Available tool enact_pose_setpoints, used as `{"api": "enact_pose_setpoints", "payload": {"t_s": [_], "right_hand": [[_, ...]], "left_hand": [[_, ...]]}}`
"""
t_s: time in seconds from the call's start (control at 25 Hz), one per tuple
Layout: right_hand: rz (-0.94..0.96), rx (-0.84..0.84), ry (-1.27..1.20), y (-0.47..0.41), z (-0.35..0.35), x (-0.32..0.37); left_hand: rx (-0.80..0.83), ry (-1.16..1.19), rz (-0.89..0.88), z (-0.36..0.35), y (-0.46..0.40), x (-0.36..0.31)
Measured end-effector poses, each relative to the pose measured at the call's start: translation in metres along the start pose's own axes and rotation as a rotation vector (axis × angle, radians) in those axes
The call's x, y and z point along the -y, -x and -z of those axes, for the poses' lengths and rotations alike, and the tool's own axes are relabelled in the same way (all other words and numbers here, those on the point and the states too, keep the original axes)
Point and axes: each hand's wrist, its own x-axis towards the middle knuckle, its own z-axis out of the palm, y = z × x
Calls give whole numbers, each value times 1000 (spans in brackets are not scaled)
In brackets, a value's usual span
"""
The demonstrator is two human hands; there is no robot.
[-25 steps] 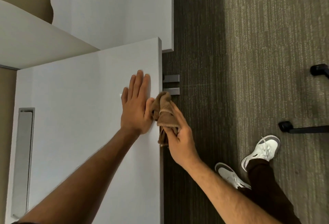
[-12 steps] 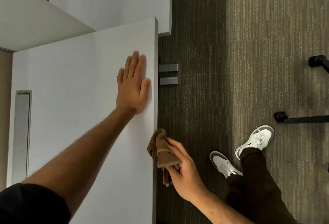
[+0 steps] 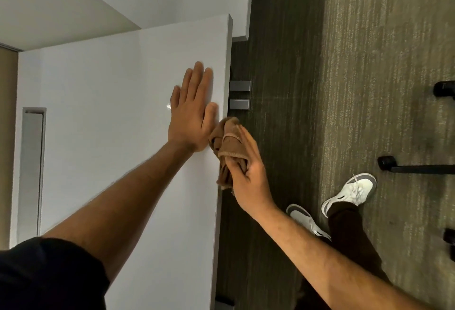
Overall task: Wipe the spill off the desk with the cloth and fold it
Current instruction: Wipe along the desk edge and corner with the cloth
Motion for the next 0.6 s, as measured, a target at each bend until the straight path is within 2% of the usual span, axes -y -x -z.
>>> {"api": "enact_pose_setpoints", "payload": {"t_s": [0.36, 0.6], "right_hand": [[176, -168, 297, -128, -23, 42], [245, -209, 395, -195, -16, 73]], "left_hand": [[38, -3, 2, 3, 0, -2], [57, -9, 9, 2, 0, 0]]}}
